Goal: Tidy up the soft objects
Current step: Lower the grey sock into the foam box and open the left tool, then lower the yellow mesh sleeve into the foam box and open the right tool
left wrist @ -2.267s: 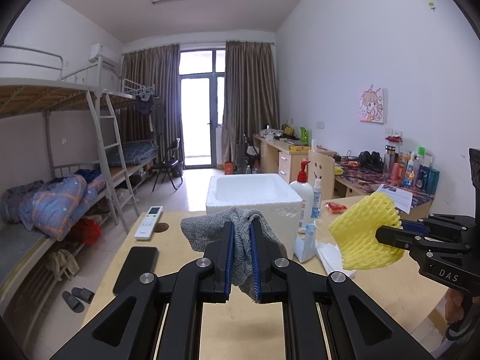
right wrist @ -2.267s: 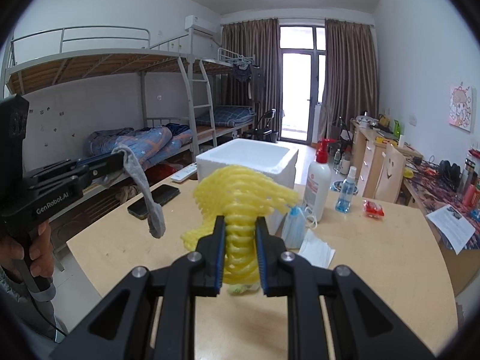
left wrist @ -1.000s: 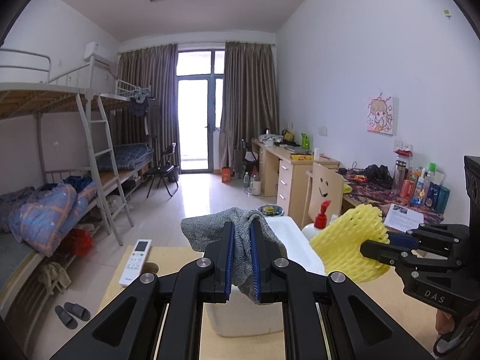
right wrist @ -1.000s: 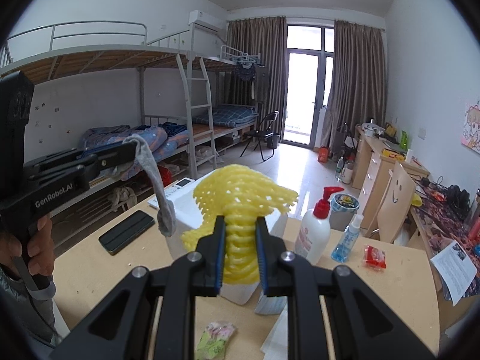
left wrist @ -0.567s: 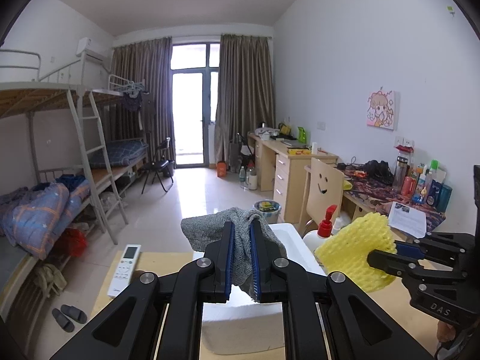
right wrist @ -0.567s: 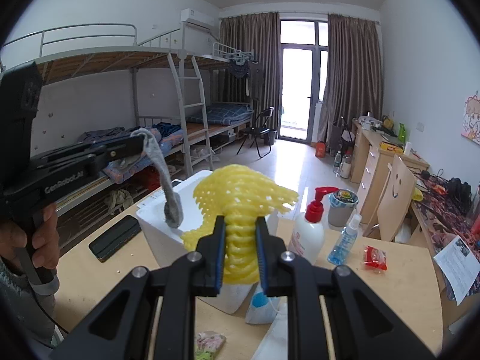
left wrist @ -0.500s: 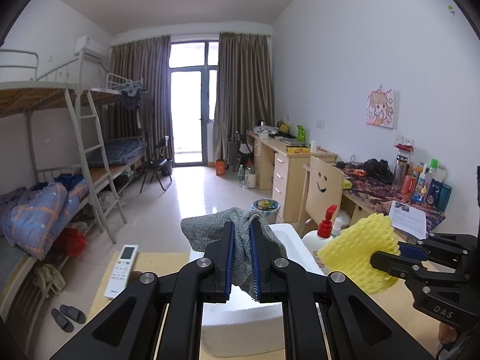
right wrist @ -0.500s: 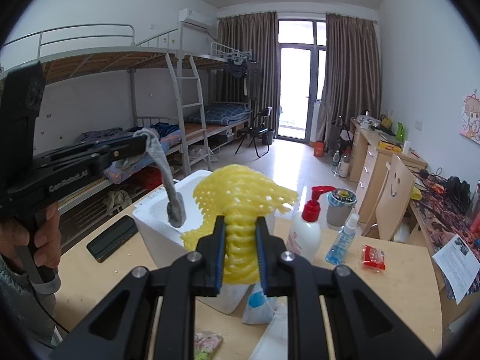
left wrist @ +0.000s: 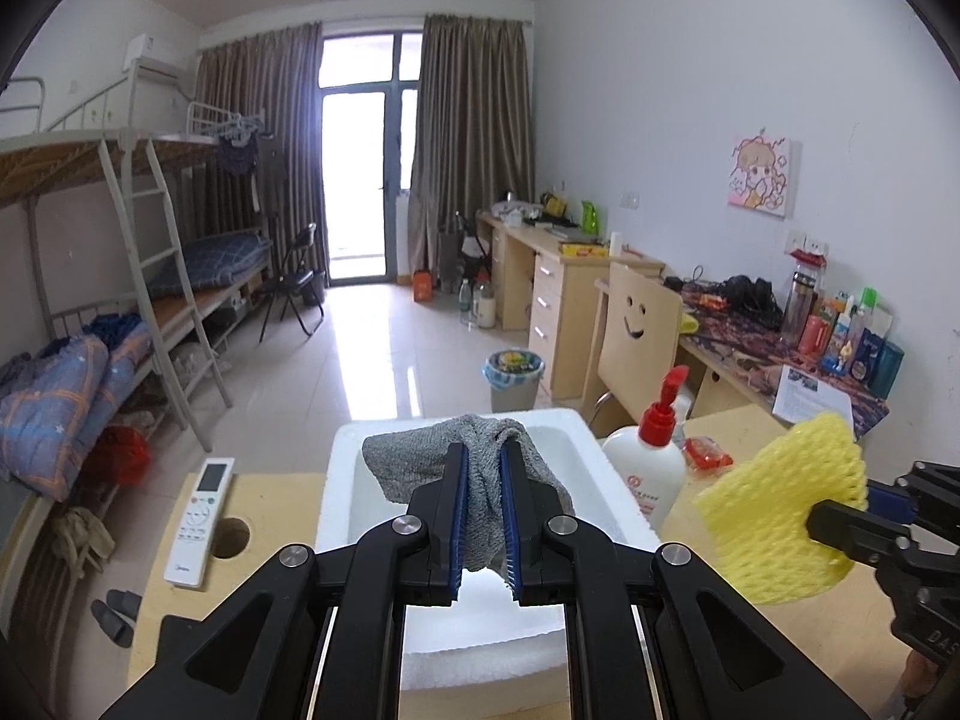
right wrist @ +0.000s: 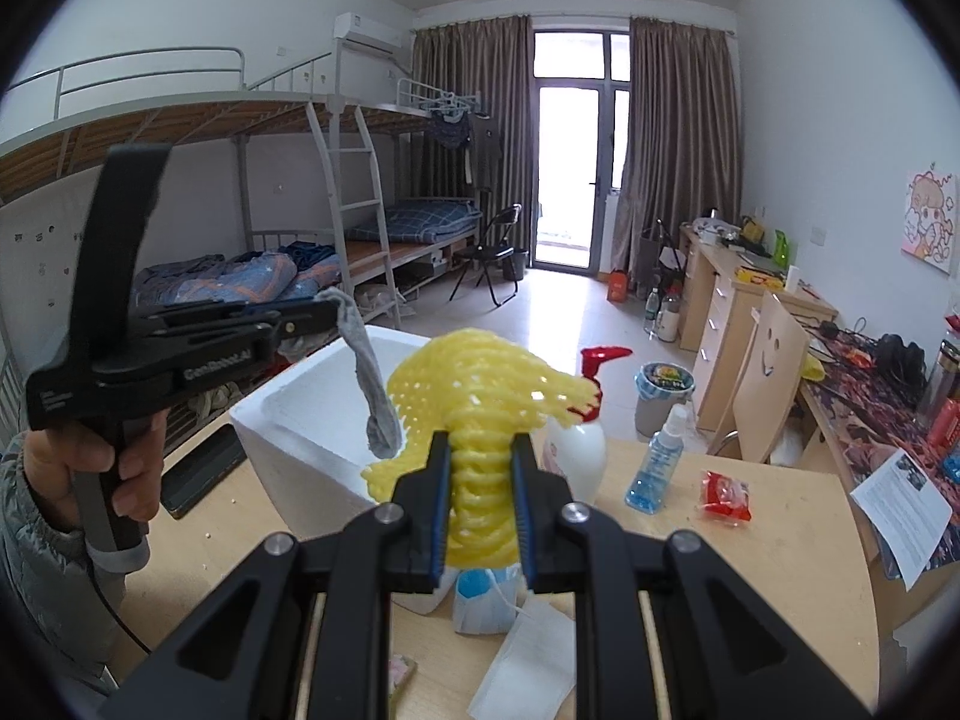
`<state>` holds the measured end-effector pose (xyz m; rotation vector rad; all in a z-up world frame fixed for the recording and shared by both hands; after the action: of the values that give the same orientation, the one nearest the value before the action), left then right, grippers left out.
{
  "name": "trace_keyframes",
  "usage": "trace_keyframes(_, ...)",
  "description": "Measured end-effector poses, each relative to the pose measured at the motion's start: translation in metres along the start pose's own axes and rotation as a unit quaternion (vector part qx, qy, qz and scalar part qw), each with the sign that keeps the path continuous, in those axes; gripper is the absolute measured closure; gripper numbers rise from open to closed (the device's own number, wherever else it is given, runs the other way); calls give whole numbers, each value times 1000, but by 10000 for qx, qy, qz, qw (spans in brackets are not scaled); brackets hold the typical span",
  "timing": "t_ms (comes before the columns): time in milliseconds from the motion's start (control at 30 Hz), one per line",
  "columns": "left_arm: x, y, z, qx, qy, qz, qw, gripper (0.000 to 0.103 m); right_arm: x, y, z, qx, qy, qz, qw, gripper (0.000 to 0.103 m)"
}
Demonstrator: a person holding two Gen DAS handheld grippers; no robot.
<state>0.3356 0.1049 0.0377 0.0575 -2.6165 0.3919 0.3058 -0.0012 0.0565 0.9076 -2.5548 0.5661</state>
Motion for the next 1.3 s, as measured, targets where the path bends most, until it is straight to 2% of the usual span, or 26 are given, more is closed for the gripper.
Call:
trace_keyframes(167,-15,-3,4,-38,186,-34,9998,92,-4,-2,1,-39,61,22,10000,81)
trace_keyframes(267,-20,-1,6,-9,291,-18,9996,87,-3,-4,2,-66,58,40,10000,81)
trace_keyframes(300,-22,-1,6,-11,317,-19,9995,76,-3,-4,2,-72,60,50,9999,81)
trace_keyframes(333,-22,0,6,-16,298,-51,9995,59,-2,-4,2,-73,65,63,9999,81)
trace_keyframes(367,-20,1,5,-23,225,-72,9997,51,-2,-4,2,-75,68,78,9999,81)
trace_keyframes(433,-16,3,3,-29,86,-148,9998,18,-2,-3,3,-64,78,102,9999,81)
trace_keyframes(533,-9,8,-2,50,-86,-236,9997,5,-2,-2,3,-77,92,104,9999,81)
trace_keyframes(633,-2,14,-4,123,-160,-281,9994,2,-3,-1,3,-86,92,92,9999,81)
trace_keyframes(1300,56,49,-9,265,-676,-627,9954,1,-19,20,-18,79,-60,-241,9997,81)
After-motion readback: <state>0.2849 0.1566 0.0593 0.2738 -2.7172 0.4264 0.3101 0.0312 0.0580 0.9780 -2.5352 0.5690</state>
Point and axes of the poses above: each gripper's, at about its wrist camera, not at the fingertips, and x roughly against the way its jaws point, y to its left, z to its underside, the point moved 8 cm from there along -x, roughly the way its jaws point, and after that the axes turned 15 degrees about x, right-handed, at the moved point
